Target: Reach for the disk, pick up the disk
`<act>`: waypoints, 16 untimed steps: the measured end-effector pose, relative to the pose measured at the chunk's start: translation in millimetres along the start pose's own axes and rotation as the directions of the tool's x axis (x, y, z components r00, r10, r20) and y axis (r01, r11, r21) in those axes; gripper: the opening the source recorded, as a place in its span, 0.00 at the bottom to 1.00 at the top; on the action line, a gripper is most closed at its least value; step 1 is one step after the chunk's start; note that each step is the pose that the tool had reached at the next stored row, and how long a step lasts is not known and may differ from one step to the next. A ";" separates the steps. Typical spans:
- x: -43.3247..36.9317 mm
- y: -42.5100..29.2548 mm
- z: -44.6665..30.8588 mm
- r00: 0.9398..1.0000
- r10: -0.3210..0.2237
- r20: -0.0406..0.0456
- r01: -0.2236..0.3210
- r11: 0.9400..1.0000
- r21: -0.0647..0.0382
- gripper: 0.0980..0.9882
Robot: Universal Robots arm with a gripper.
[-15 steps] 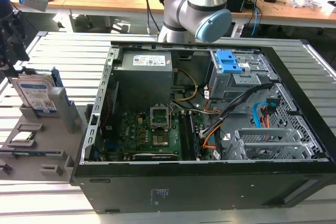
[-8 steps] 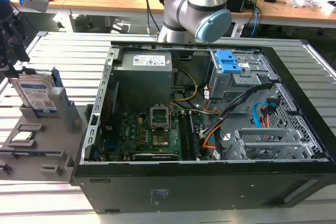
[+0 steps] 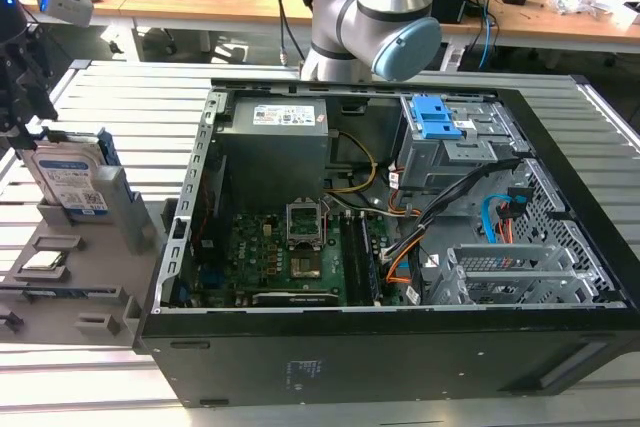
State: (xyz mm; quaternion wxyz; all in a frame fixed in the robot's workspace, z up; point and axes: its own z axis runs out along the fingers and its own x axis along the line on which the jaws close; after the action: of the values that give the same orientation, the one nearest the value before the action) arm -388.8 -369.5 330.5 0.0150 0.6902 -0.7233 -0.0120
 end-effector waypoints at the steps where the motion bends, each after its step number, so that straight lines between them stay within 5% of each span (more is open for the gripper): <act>1: 0.0 0.0 0.6 1.000 0.000 0.000 0.000 1.000 0.000 0.56; 16: -0.1 -0.5 13.4 1.000 0.000 0.000 0.000 1.000 0.000 0.56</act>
State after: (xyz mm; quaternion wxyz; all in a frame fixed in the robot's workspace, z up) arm -388.8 -369.4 317.1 0.0149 0.6902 -0.7233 -0.0120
